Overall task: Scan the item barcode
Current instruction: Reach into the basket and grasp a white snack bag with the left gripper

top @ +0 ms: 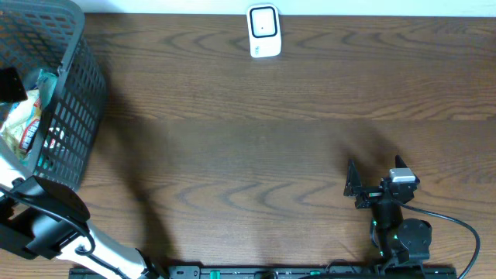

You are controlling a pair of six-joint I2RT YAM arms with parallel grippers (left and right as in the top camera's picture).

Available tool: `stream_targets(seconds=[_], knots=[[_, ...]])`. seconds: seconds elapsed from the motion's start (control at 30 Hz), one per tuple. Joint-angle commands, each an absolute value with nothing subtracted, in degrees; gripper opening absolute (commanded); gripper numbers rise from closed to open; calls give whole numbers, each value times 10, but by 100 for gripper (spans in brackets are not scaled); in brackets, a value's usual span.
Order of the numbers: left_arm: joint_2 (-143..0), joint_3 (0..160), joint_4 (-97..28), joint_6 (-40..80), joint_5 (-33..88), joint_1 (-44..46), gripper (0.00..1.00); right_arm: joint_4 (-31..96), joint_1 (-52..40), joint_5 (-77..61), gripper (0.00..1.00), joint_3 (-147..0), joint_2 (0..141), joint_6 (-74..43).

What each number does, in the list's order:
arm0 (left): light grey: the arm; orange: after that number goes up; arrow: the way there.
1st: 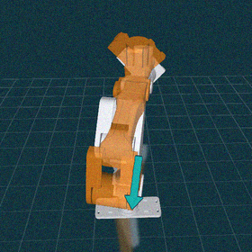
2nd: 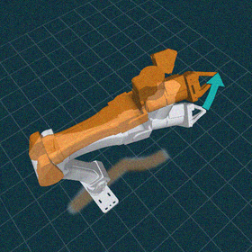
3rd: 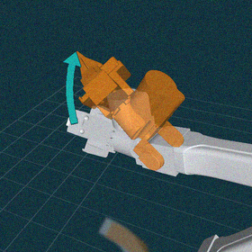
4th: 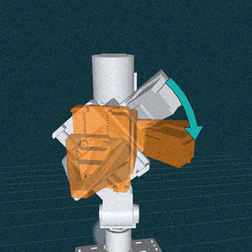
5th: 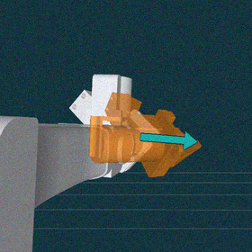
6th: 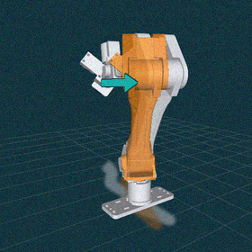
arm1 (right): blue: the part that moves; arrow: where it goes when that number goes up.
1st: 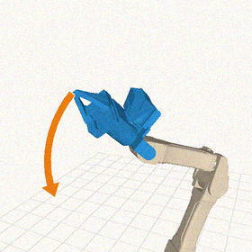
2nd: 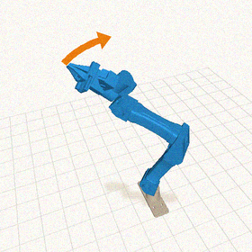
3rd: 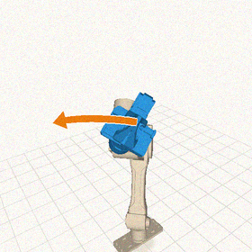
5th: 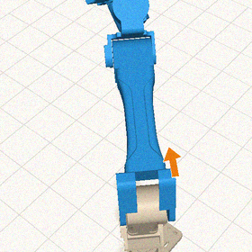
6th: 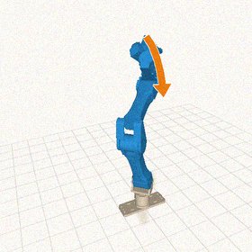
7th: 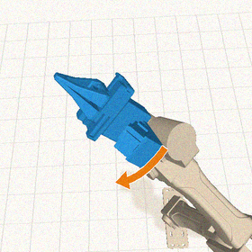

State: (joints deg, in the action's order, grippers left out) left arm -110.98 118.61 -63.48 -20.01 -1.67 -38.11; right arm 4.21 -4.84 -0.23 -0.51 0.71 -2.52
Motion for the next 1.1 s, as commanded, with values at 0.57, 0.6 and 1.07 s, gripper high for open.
stream_targets(seconds=[0.57,0.6,1.07], knots=[[-1116,1050,-543,-364,-85,-386,98,43,-53,-3,99,-3,4,-21],[-1116,1045,-535,-364,-85,-386,98,43,-53,-3,99,-3,4,-21],[-1124,938,-384,-379,-82,-386,98,43,-53,-3,99,-3,4,-21]])
